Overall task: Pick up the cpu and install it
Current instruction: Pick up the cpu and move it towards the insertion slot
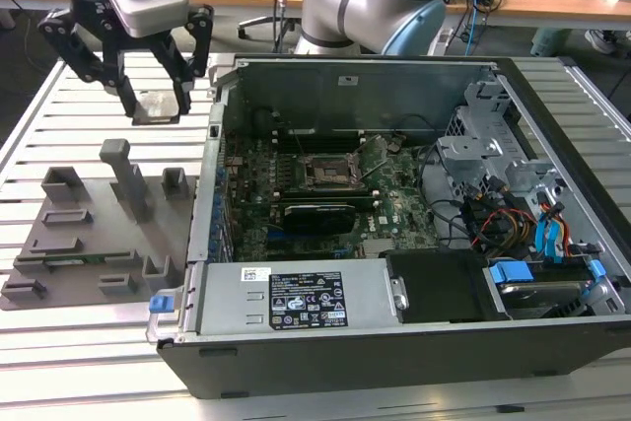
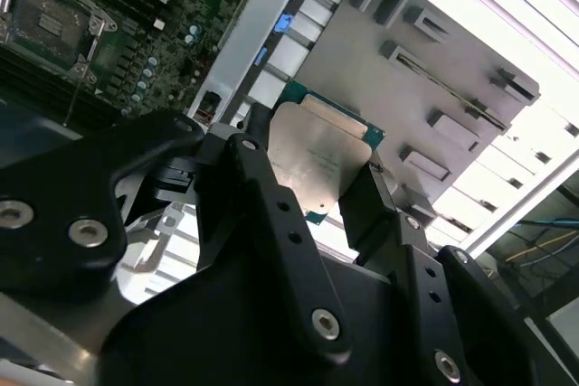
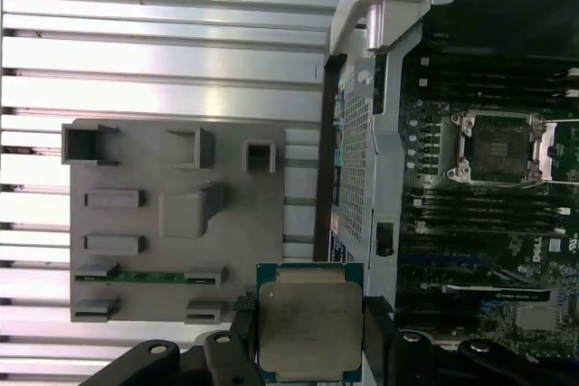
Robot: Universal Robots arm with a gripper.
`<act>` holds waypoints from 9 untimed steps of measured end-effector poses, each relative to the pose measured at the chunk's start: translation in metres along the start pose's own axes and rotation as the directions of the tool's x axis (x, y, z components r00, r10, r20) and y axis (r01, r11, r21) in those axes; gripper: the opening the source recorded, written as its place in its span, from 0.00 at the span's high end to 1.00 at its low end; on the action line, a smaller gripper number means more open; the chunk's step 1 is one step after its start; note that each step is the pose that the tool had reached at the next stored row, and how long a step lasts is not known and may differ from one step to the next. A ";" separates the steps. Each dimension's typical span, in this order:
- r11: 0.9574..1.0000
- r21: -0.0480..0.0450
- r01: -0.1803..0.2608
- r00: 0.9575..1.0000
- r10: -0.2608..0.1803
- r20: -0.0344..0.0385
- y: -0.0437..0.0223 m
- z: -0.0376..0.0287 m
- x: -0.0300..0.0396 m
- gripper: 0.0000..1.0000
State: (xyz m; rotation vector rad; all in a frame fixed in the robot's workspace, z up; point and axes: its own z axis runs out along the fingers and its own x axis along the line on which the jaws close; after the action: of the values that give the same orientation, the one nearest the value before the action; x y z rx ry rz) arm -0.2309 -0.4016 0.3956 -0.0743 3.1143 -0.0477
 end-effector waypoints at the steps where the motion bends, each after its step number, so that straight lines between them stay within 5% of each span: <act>1: 1.000 0.000 0.000 1.000 0.000 0.000 0.0000 0.0002 -0.0016 0.45; 9: 1.000 0.000 0.000 1.000 0.000 0.000 -0.0005 0.0019 -0.0162 0.45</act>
State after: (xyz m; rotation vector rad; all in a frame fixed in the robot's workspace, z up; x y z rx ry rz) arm -0.2147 -0.4014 0.3941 -0.0744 3.1144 -0.0477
